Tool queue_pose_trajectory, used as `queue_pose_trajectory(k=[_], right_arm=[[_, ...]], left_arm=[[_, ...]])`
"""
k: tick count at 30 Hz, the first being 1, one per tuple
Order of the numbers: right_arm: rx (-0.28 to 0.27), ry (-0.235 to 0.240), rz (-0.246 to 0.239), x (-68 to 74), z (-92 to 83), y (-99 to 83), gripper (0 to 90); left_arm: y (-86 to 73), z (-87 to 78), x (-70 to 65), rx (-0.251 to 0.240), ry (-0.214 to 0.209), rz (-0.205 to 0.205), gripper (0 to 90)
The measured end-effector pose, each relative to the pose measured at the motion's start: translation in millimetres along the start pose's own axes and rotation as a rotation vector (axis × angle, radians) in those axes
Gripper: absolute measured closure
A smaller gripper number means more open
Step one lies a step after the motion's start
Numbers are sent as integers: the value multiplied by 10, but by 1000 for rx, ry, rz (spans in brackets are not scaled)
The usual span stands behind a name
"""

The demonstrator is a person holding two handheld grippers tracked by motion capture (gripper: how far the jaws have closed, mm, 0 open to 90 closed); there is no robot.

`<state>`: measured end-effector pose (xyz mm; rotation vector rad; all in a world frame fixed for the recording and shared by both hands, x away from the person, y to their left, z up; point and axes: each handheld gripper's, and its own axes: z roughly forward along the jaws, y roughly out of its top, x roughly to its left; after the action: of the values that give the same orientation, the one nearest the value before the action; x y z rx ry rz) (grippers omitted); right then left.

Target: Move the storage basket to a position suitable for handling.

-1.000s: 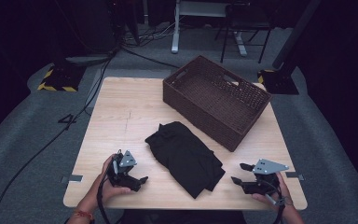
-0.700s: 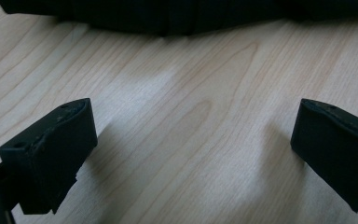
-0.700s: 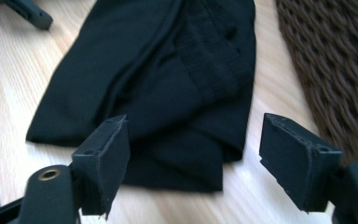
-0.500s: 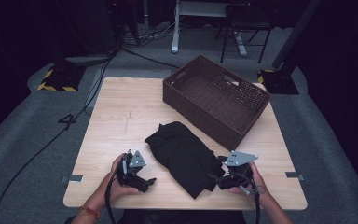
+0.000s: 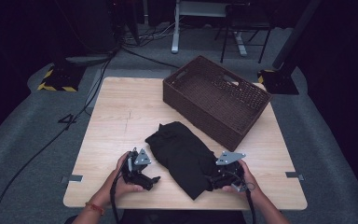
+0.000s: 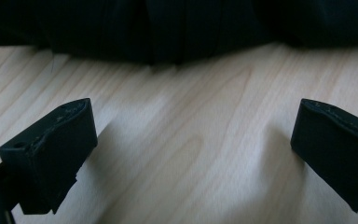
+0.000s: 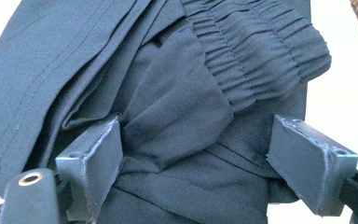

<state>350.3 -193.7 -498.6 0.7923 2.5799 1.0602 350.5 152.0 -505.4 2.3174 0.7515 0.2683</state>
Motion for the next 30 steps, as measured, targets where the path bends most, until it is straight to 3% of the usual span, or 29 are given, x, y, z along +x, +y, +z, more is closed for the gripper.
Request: queue_pose_trajectory(k=[12, 20, 26, 30], right_arm=[[-13, 7, 7, 60, -45, -60, 199], [1, 27, 12, 46, -168, -160, 198], [7, -4, 21, -37, -305, -220, 193], [-34, -40, 51, -128, -459, -220, 201]], left_arm=[[221, 192, 9, 0, 0, -1, 5], [354, 309, -59, 0, -15, 16, 5], [465, 407, -158, -1, -34, 36, 5], [545, 479, -228, -2, -50, 50, 5]])
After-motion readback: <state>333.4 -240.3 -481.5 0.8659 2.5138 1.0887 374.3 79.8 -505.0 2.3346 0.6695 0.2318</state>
